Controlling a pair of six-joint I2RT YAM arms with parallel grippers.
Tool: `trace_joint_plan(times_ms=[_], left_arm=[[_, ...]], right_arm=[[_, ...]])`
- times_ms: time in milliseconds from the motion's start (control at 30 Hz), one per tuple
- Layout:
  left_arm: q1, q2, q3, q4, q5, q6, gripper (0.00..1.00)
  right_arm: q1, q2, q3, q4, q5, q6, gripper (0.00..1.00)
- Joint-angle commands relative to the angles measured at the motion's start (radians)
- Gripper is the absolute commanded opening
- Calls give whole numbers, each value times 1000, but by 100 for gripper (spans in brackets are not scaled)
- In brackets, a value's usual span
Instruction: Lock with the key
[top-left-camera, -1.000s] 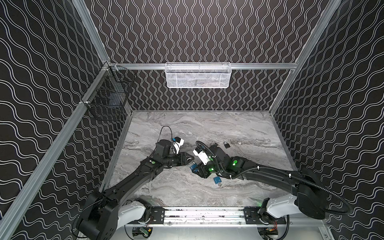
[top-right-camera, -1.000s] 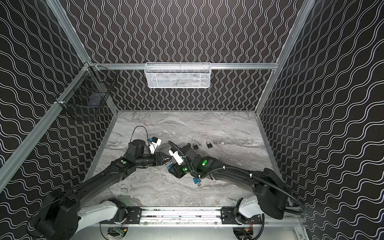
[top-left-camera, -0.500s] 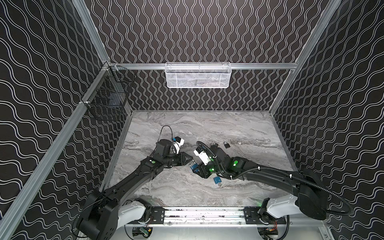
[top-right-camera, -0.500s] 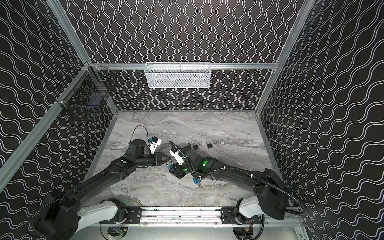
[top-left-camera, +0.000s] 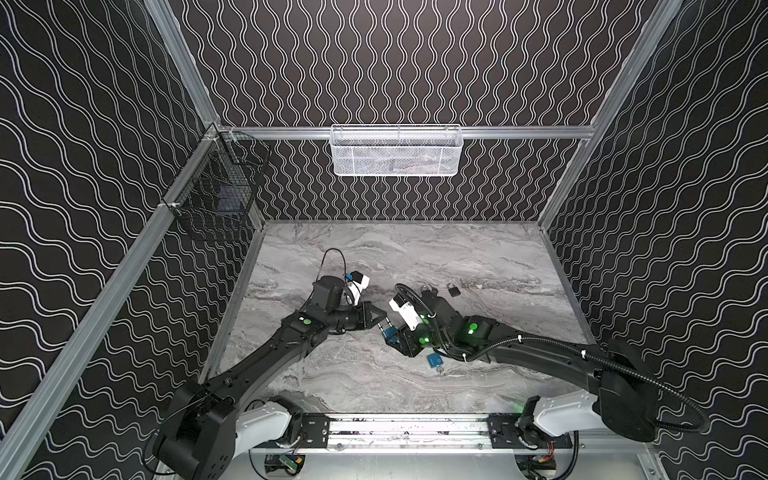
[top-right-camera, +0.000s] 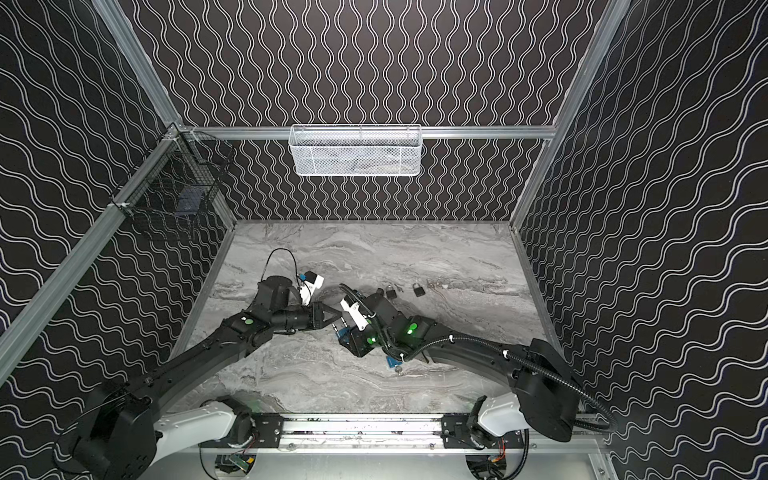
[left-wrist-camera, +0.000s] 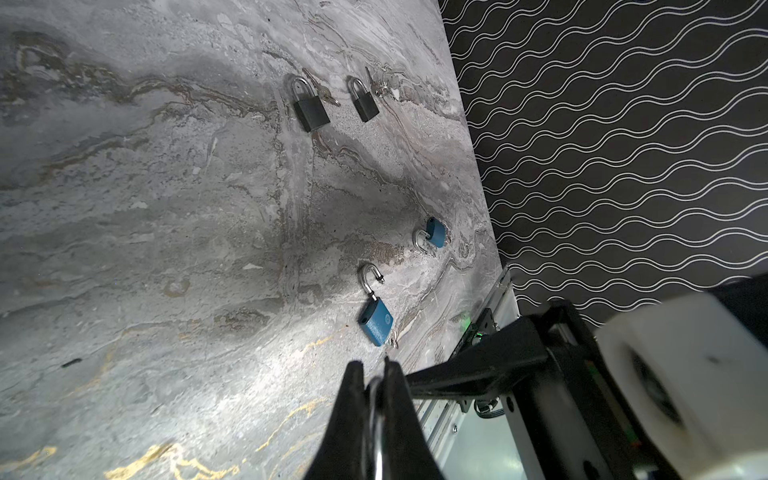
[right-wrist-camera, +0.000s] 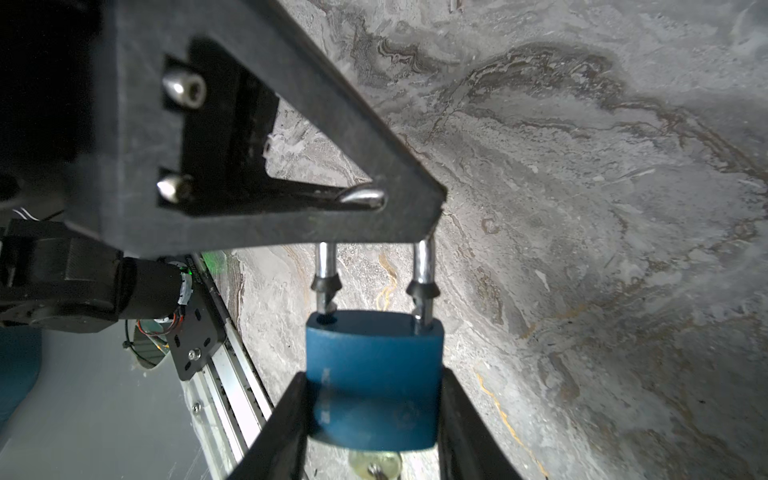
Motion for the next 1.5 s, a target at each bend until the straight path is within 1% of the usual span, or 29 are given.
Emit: trace_joint_plan(times_ms=[0,233,333,400,500,600,700,767,867,1100,1200,1267,1333,1467], left_arm=[[1,-8,14,-36,-77,16,0],[2,-35,37,-55,-97,-9,0],[1,-55,47,-68,-115,-23,0],[3,-79,50,-70,-128,-33,0],[1,-115,67,-105,-176,-58,0],[1,-144,95,-147,-210,-98,0],[2,-177,117,-175,-238,-141,0],[2,-203,126,-187,-258,-167,0],[2,-234,128,-202,-278,-219,0],[1,-251,130,-227,-266,-306,0],[1,-275,130,-249,-280,-322,0],[1,-289,133,-261,-288,-324,0],[1,-294,134,-265,-288,-326,0],[1,-299,129,-258,-280,-337,0]], right_arm=[[0,-17,-4,53,19,17,50],[-1,-40,-27,62,34,29,65],[-17,-64,-49,77,50,76,70],[-28,-88,-70,93,56,127,71],[-32,-140,-132,178,38,190,71],[-31,-179,-193,272,26,187,71],[-31,-192,-247,347,24,141,70],[-3,-205,-271,393,94,88,67],[62,-224,-314,498,204,-21,66],[108,-179,-388,736,323,-195,67],[122,-153,-437,889,319,-263,67],[129,-122,-471,1023,327,-299,67],[129,-90,-468,1071,334,-313,68],[129,-28,-434,1095,322,-329,68]])
